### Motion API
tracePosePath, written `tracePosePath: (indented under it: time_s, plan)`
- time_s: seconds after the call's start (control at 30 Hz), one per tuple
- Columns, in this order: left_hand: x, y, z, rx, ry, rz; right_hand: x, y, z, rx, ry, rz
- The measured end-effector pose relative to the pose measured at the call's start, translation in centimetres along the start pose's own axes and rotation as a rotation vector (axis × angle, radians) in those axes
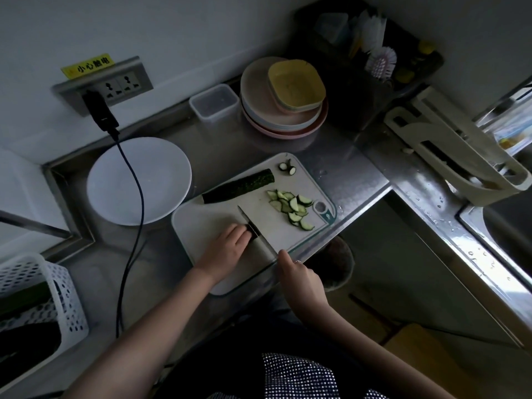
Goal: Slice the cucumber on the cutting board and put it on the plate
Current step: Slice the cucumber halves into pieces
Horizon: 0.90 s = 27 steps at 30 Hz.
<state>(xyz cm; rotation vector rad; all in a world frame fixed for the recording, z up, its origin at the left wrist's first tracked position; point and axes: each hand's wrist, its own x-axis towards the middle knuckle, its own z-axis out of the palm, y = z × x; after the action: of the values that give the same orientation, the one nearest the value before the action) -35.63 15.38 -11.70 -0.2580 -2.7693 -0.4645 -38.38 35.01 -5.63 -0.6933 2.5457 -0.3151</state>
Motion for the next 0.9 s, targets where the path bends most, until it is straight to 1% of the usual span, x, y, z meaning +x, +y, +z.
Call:
tracePosePath:
  time_s: [0.27, 0.63, 0.77, 0.9]
  plan:
    - [-0.1, -0.2, 0.0, 0.045, -0.036, -0.002, 0.2, -0.8, 0.0, 0.022, 0.001, -0.025]
    - [-0.3, -0.1, 0.2, -0.012, 0.015, 0.023, 0.3, -1.4, -0.1, -0.003, -0.078, 0.019]
    - [-0.3, -0.2, 0.3, -0.001, -0.003, 0.02, 0.1, -1.4, -0.4, -0.011, -0.051, 0.027]
    - [-0.6, -0.3, 0.3, 0.041, -0.006, 0.014, 0.2, -1.1, -0.9, 0.065, 0.034, 0.081]
